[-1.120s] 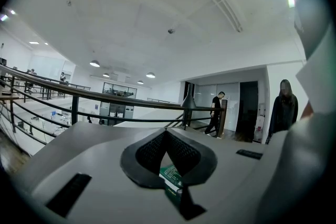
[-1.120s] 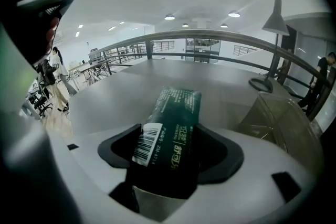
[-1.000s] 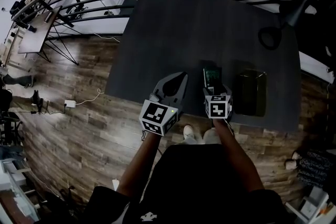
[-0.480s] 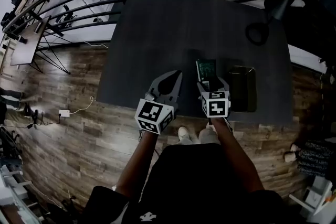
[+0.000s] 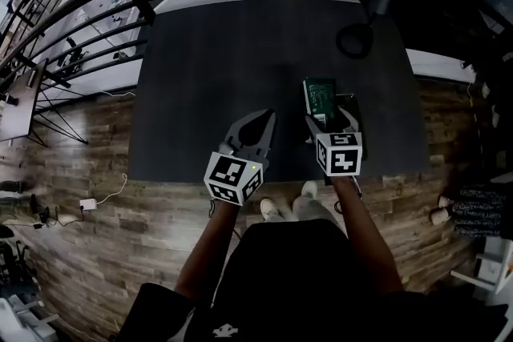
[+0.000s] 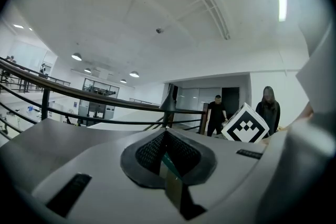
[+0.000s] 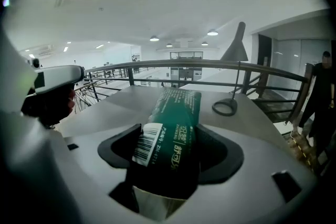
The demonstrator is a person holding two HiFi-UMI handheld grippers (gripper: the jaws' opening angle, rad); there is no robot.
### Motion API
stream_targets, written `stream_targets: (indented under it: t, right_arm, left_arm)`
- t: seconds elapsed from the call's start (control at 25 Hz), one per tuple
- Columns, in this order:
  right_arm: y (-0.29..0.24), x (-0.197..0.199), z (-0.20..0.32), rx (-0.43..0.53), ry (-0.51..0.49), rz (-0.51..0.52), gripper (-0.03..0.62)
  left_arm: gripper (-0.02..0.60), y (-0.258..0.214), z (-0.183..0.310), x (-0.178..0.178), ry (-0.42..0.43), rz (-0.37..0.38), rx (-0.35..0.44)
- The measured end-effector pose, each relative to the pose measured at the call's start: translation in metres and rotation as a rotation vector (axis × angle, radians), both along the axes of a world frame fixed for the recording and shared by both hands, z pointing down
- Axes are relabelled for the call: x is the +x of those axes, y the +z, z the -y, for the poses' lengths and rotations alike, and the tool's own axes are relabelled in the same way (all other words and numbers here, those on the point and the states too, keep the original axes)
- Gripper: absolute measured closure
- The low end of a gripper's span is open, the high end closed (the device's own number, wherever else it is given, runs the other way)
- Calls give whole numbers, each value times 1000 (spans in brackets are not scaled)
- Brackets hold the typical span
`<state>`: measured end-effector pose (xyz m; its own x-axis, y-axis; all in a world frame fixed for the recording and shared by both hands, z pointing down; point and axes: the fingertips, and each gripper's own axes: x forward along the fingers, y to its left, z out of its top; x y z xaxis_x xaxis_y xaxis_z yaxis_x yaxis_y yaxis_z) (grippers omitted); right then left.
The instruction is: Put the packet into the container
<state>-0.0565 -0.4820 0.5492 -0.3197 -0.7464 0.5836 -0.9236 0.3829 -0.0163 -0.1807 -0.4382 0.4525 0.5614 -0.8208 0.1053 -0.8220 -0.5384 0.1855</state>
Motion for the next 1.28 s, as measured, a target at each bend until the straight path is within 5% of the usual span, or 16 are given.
stream_targets:
  t: [0.44,1.28]
  right_arm:
    - [3,93,-10,-48,83,-30,269]
    - [63,98,-29,-174,16,-41,267]
  left_arm:
    - [583,-2,9,78,125,-21,-6]
    - [583,-1,9,98,88,2,-19]
